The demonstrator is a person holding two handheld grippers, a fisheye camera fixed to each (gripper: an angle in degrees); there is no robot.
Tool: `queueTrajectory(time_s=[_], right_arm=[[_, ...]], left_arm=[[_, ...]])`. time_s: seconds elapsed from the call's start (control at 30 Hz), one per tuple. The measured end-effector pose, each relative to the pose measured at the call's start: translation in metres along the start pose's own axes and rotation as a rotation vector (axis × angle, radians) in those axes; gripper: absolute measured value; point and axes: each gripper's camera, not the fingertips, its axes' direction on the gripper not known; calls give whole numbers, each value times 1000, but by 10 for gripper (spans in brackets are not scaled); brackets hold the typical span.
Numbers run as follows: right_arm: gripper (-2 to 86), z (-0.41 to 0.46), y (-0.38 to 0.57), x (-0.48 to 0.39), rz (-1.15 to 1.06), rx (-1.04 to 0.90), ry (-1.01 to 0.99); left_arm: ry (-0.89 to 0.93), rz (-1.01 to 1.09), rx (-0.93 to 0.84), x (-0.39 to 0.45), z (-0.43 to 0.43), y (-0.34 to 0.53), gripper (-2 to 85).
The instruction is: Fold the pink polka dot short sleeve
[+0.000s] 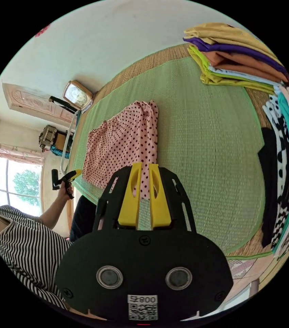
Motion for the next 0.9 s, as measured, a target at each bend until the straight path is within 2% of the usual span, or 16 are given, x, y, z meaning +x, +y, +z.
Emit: queueTrajectory(time_s=[0.33, 0.57, 0.73, 0.9], right_arm=[[37, 33, 24, 41, 64, -124, -56], [3, 18, 20, 54, 12, -143, -105], [1, 37, 20, 65, 26, -218, -84], [1, 35, 24, 83, 73, -185, -138]], left_arm=[[21, -10, -98, 2, 41, 14, 20], [52, 16, -39, 13, 41, 24, 11], [-48, -19, -131, 12, 84, 37, 20], [-25, -17, -15, 25, 85, 64, 36]])
